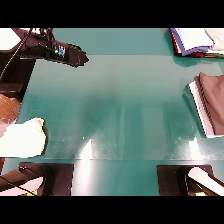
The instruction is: Fold the shirts.
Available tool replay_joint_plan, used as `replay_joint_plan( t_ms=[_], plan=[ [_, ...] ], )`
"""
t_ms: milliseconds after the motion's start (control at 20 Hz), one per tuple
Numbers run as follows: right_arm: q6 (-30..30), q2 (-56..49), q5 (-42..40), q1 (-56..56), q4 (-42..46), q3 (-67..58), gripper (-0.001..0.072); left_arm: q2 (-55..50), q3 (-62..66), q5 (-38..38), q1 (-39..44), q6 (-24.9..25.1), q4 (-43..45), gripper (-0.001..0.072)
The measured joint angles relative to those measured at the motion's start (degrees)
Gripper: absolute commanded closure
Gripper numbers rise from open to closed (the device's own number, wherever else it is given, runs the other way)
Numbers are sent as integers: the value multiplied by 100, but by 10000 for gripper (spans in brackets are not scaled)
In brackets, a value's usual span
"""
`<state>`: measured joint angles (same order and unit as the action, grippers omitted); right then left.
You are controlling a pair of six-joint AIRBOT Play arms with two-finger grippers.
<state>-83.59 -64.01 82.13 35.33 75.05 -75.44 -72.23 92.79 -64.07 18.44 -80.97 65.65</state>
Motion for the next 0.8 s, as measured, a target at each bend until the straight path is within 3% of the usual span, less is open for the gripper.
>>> replay_joint_plan(
  t_ms=[200, 250, 350, 450, 500, 800],
  plan=[
    [0, 13, -57, -1095, -590, -533, 62, 0, 0, -7, 0, 0, 85, 684],
    [0, 15, -96, -1427, -664, -632, 114, 0, 0, 9, 0, 0, 85, 684],
    [0, 15, -240, -2151, -767, -785, 305, 0, 0, 83, 0, 0, 90, 684],
    [2, 15, -433, -2852, -824, -863, 660, 0, 0, 192, 0, 0, 92, 684],
    [0, 15, -549, -3182, -846, -887, 698, 0, 0, 264, 0, 0, 92, 684],
    [13, 15, -951, -4306, -885, -944, 698, 0, 0, 643, 0, -2, 92, 684]
  ],
)
